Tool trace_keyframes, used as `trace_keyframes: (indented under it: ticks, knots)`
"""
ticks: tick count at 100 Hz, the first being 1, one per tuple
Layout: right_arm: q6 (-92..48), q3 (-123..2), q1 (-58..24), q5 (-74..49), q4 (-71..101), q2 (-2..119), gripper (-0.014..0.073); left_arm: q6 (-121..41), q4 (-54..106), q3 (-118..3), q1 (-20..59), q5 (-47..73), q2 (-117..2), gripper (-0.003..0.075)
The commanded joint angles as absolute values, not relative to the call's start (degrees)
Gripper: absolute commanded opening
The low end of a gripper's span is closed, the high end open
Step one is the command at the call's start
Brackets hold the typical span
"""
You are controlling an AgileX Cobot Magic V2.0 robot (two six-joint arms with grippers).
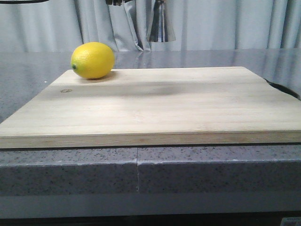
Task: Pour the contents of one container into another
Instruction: 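Lift the beaker with the right gripper and bring it over the jigger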
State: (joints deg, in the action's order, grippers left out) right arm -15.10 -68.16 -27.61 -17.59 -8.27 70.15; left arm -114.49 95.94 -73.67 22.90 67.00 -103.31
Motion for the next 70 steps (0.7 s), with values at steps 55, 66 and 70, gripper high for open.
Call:
trace_keyframes:
  ticks: [55,66,70]
  knots:
    - [-15.8,-71.8,-31.9,-13.0,-31.4,73.1,0.0273,-114.1,100.7,-75.0,23.4,72.7,-100.3,0.0237]
    - [-15.8,-71.8,-31.9,-12.3,-33.3,73.3,0.0273,-114.1,100.7,-75.0,23.4,72.7,-100.3,0.0237]
    - [-15.8,-71.8,-31.9,-12.0,-34.1,73.3,0.0273,-114.1,100.7,-75.0,23.4,72.7,-100.3,0.0237]
